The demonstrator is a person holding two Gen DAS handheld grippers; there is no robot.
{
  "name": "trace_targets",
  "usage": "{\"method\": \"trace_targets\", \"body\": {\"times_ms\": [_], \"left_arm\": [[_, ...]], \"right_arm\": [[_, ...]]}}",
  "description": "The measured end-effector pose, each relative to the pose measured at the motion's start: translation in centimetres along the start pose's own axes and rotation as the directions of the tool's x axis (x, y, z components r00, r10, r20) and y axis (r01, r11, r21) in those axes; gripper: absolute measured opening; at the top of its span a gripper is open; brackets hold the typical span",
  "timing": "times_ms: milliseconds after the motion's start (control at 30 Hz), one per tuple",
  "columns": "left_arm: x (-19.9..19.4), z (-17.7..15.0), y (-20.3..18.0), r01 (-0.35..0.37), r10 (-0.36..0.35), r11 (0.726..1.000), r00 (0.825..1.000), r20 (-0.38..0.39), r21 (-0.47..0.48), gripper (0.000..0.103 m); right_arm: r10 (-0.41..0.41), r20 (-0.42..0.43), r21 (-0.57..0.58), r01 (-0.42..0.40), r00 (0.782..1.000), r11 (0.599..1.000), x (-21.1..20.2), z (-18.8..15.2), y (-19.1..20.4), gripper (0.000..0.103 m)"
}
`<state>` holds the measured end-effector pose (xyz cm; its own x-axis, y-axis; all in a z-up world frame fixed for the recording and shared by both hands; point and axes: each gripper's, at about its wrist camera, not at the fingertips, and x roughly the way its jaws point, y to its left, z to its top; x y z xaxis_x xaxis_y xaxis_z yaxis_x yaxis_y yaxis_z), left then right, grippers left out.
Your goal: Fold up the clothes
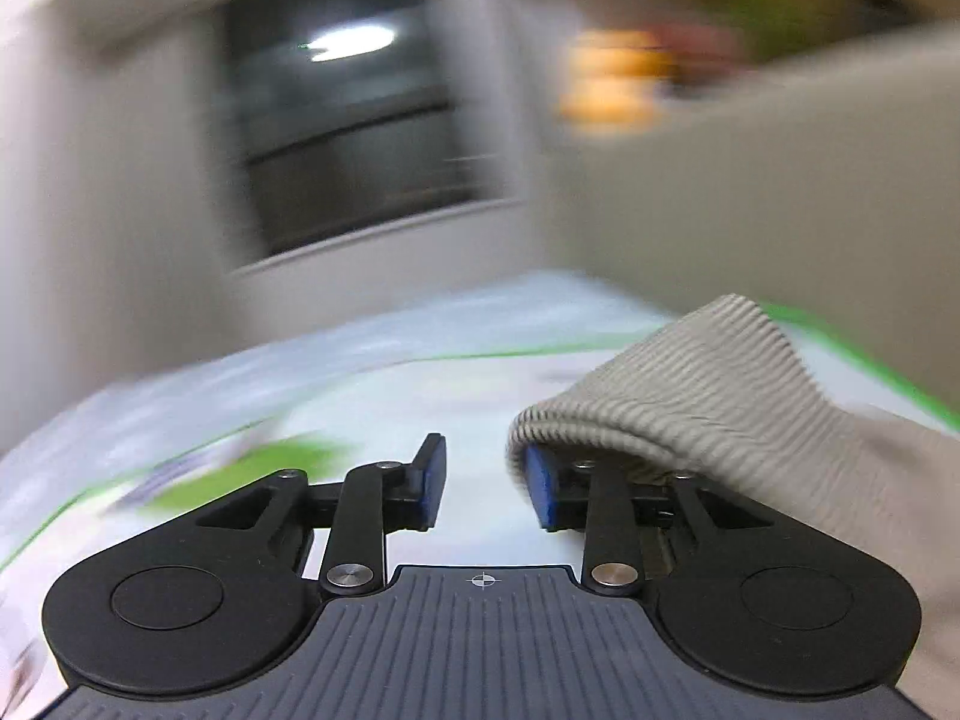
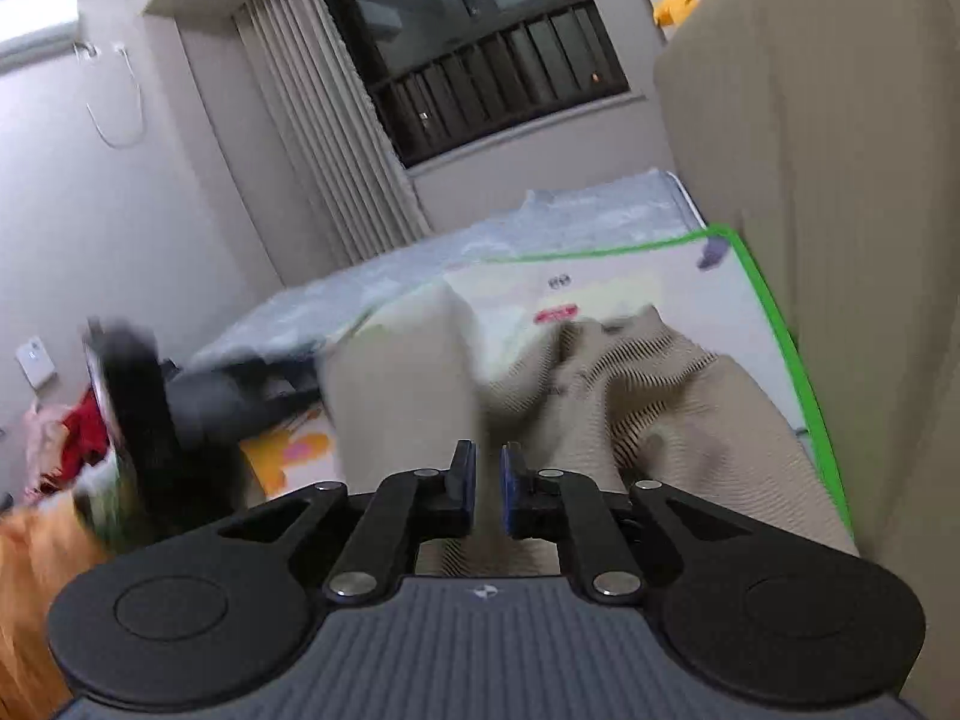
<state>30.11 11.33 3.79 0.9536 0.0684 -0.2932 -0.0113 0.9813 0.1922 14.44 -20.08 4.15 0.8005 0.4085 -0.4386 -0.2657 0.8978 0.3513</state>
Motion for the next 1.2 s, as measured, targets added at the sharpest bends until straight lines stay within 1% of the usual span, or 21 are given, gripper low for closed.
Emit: {"method": "trace_targets", "body": {"times_ms": [33, 67, 100, 133, 167, 200, 267, 333, 400, 500, 533, 567, 600, 633, 667, 767, 833, 967, 1067, 1133, 1200], "left_arm": [[0.9, -0.6, 2.8, -0.083, 0.08, 0.994, 0.996, -0.043, -0.068, 0.031], [1.9, -1.2, 5.6, -0.168, 0.157, 0.977, 0.983, -0.091, -0.132, 0.031], [2.7, -1.9, 8.3, -0.245, 0.22, 0.951, 0.965, -0.142, -0.188, 0.034], [2.8, -3.0, 10.1, -0.271, 0.231, 0.936, 0.954, -0.19, -0.225, 0.035], [2.8, -4.1, 11.7, -0.294, 0.236, 0.92, 0.943, -0.235, -0.258, 0.045], [2.3, -5.1, 12.7, -0.292, 0.218, 0.914, 0.939, -0.265, -0.283, 0.055], [1.3, -7.0, 14.4, -0.287, 0.18, 0.899, 0.93, -0.32, -0.33, 0.063], [0.7, -7.7, 14.3, -0.239, 0.115, 0.905, 0.934, -0.337, -0.351, 0.074], [0.0, -7.7, 13.6, -0.189, 0.064, 0.914, 0.941, -0.332, -0.359, 0.089], [-2.6, -7.6, 12.4, -0.07, -0.05, 0.927, 0.951, -0.306, -0.369, 0.096], [-3.1, -7.5, 12.1, -0.021, -0.098, 0.926, 0.951, -0.293, -0.377, 0.096], [-3.6, -7.5, 11.7, 0.028, -0.145, 0.923, 0.949, -0.281, -0.383, 0.097], [-4.1, -7.4, 11.1, 0.072, -0.186, 0.923, 0.943, -0.275, -0.379, 0.098], [-4.6, -7.4, 10.5, 0.113, -0.225, 0.92, 0.936, -0.269, -0.375, 0.099], [-4.8, -7.4, 10.1, 0.139, -0.246, 0.92, 0.933, -0.264, -0.366, 0.099], [-6.3, -6.9, 8.8, 0.203, -0.293, 0.921, 0.924, -0.246, -0.333, 0.102], [-6.9, -6.9, 8.5, 0.22, -0.305, 0.919, 0.922, -0.237, -0.327, 0.103], [-7.4, -7.0, 7.7, 0.234, -0.32, 0.916, 0.916, -0.241, -0.326, 0.103], [-7.7, -7.1, 6.7, 0.256, -0.344, 0.91, 0.905, -0.251, -0.325, 0.103], [-7.8, -7.2, 5.9, 0.279, -0.367, 0.905, 0.893, -0.26, -0.32, 0.103], [-7.9, -7.2, 5.2, 0.298, -0.382, 0.904, 0.885, -0.267, -0.307, 0.103]], "right_arm": [[-0.015, -0.008, -0.026, 0.015, 1.0, 1.0, 0.1, -0.4, 0.2, 0.021], [-0.022, -0.016, -0.065, 0.021, 1.0, 0.998, 0.2, -0.8, 0.7, 0.027], [-0.024, -0.024, -0.109, 0.021, 0.999, 0.994, 0.3, -1.3, 1.3, 0.038], [-0.026, -0.032, -0.153, 0.021, 0.999, 0.988, 0.5, -1.8, 2.0, 0.046], [-0.011, -0.046, -0.201, 0.002, 0.999, 0.98, 0.7, -2.4, 2.9, 0.05], [0.015, -0.064, -0.244, -0.03, 0.998, 0.969, 1.1, -3.0, 4.0, 0.055], [0.08, -0.115, -0.322, -0.113, 0.99, 0.94, 2.0, -4.1, 6.5, 0.058], [0.13, -0.18, -0.407, -0.194, 0.975, 0.893, 3.1, -5.8, 9.3, 0.064], [0.103, -0.198, -0.519, -0.193, 0.975, 0.833, 4.9, -7.9, 11.4, 0.068], [0.036, -0.195, -0.681, -0.161, 0.98, 0.714, 7.8, -11.2, 14.4, 0.068], [0.025, -0.186, -0.703, -0.151, 0.982, 0.695, 8.5, -11.7, 15.0, 0.068], [0.021, -0.175, -0.706, -0.14, 0.984, 0.694, 8.9, -11.7, 15.2, 0.068], [0.017, -0.163, -0.71, -0.13, 0.986, 0.692, 9.3, -11.8, 15.4, 0.059], [0.016, -0.165, -0.701, -0.129, 0.986, 0.701, 9.6, -11.6, 15.6, 0.036], [0.009, -0.172, -0.681, -0.126, 0.985, 0.721, 9.7, -11.1, 15.6, 0.028], [0.031, -0.191, -0.626, -0.146, 0.981, 0.766, 9.3, -10.2, 15.9, 0.019], [0.077, -0.221, -0.607, -0.199, 0.972, 0.77, 8.0, -10.2, 16.1, 0.012], [0.171, -0.29, -0.606, -0.32, 0.941, 0.728, 5.6, -11.1, 17.5, 0.012], [0.212, -0.336, -0.606, -0.383, 0.918, 0.698, 4.3, -12.0, 17.9, 0.013], [0.245, -0.352, -0.579, -0.416, 0.903, 0.702, 3.6, -12.0, 17.5, 0.017], [0.264, -0.337, -0.558, -0.417, 0.904, 0.717, 2.5, -11.3, 16.8, 0.019]]}}
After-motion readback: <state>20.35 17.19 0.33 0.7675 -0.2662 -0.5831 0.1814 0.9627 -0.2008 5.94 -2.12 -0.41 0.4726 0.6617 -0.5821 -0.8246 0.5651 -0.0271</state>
